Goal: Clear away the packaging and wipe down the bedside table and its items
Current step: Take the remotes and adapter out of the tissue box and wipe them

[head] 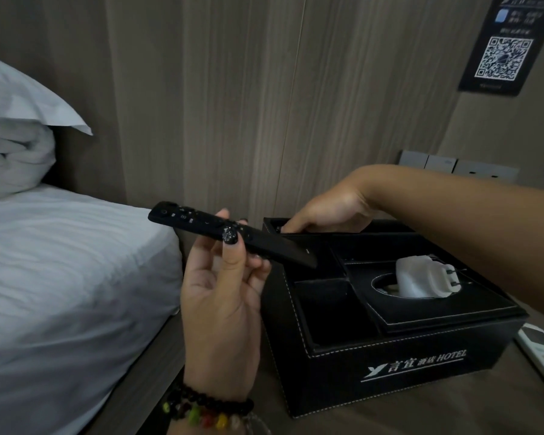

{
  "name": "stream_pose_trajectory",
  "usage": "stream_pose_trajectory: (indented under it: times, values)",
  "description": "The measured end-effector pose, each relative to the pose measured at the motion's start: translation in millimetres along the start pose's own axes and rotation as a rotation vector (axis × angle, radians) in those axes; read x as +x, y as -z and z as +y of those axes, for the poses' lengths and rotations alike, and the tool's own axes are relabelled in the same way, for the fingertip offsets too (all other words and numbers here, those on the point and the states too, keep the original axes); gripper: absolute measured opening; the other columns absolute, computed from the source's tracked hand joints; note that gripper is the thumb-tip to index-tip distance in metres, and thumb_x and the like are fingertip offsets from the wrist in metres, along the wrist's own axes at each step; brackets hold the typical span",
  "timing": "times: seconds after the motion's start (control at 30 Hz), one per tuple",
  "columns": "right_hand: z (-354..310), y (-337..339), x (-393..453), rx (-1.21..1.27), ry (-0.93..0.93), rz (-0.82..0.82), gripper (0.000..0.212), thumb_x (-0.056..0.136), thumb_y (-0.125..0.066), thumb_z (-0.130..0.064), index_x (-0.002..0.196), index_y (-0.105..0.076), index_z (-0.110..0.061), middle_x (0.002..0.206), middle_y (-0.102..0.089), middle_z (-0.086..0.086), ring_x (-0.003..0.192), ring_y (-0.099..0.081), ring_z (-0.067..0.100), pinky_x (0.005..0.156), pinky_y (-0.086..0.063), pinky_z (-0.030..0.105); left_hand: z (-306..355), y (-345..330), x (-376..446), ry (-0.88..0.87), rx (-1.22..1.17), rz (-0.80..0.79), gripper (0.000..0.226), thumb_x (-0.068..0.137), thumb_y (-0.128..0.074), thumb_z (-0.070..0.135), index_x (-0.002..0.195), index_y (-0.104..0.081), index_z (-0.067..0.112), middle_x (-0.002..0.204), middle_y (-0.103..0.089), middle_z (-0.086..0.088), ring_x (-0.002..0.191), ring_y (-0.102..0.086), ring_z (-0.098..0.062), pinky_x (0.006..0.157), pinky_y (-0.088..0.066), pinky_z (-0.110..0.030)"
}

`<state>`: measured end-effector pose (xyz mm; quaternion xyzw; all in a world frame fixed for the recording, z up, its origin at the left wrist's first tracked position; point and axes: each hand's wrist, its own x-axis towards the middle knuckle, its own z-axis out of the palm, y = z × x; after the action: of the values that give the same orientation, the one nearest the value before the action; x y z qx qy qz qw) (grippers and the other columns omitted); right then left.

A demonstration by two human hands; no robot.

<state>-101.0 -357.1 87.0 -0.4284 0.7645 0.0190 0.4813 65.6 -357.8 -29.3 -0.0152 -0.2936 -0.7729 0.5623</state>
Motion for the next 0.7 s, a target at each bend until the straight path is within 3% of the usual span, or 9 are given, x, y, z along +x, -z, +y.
stream_pose_trajectory:
  times: [0.2, 0.5, 0.7]
  values:
    - [-11.8, 0.8, -0.9, -0.056, -0.123, -0.054, 0.040, 0.094, -0.039, -0.035, 0.111, -0.064, -0.008, 0.115, -0.062, 0.017, 0.107, -0.056, 0.032, 0.113, -0.034, 0.049, -0.3, 0.6, 0.7, 0.011, -0.004, -0.003, 0.035, 0.082, -0.060, 0.022, 0.116, -0.061, 0.017, 0.091, -0.064, 0.004, 0.063, -0.054, -0.002, 0.067, -0.052, -0.019]
    - [-5.8, -3.7, 2.2, -0.048, -0.042, 0.010, 0.037, 0.098, -0.038, -0.037, 0.101, -0.066, -0.013, 0.102, -0.069, 0.011, 0.093, -0.064, 0.027, 0.100, -0.045, 0.044, -4.0, -1.6, 1.1, 0.014, -0.017, 0.003, 0.039, 0.078, -0.059, 0.021, 0.117, -0.060, 0.016, 0.088, -0.063, 0.003, 0.062, -0.054, -0.003, 0.066, -0.053, -0.019]
    - [-4.6, -3.8, 5.3, -0.066, -0.036, 0.034, 0.037, 0.098, -0.036, -0.035, 0.109, -0.064, -0.013, 0.103, -0.069, 0.012, 0.092, -0.066, 0.027, 0.093, -0.049, 0.041, -3.1, -0.2, 3.3, 0.007, -0.025, 0.010, 0.043, 0.078, -0.061, 0.022, 0.120, -0.059, 0.015, 0.089, -0.063, 0.003, 0.062, -0.054, -0.003, 0.066, -0.052, -0.019]
